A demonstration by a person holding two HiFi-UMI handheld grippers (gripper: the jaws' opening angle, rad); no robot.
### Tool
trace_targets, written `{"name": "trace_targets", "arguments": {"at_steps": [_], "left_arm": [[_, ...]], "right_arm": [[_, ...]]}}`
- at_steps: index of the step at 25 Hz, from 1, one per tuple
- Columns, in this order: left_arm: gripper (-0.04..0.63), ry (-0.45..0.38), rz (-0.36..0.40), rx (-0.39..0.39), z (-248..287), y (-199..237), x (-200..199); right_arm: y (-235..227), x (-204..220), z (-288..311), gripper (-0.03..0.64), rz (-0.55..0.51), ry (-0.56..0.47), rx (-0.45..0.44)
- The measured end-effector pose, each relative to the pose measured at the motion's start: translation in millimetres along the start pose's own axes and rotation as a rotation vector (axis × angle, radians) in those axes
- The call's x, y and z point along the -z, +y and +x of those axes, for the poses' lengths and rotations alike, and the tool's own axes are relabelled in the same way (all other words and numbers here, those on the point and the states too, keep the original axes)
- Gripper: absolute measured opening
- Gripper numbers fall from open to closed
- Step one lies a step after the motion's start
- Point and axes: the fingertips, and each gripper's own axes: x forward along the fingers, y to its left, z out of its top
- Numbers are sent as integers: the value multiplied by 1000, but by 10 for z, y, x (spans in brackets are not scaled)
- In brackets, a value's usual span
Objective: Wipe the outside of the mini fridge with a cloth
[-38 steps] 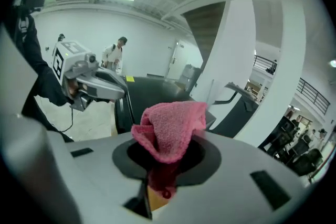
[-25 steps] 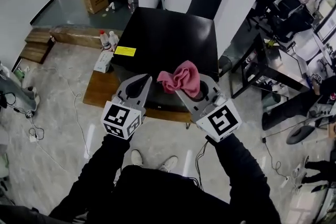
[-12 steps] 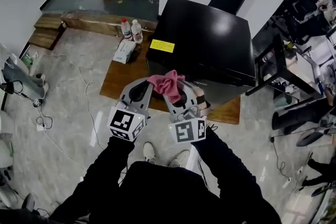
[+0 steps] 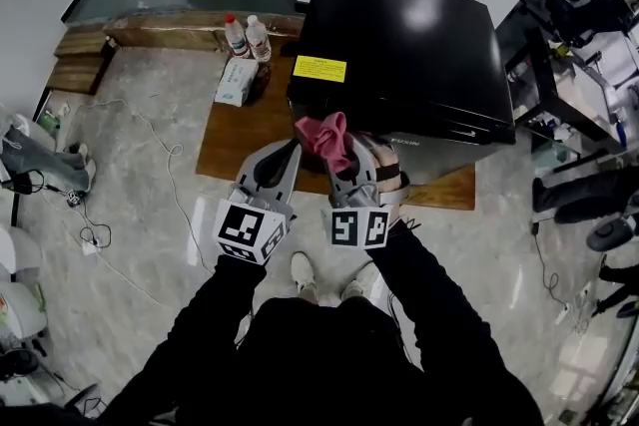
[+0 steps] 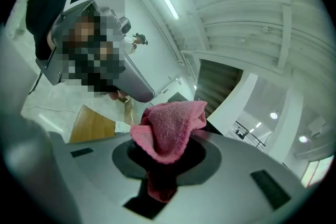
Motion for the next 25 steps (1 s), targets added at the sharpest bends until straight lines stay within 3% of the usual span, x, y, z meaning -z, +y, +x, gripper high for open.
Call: {"name": "trace_targets", "arguments": {"at_steps": [4,8,25], "left_arm": [[6,12,-4,24,80,6,195],[6,35,-13,41,155,20,512],[6,215,-115,79,399,29,2550]], "right_arm": [[146,119,41,94,-69,-2,35],[428,368,92,94,-100,16,10],[1992,1754,240,94,-130,179,-208]]}}
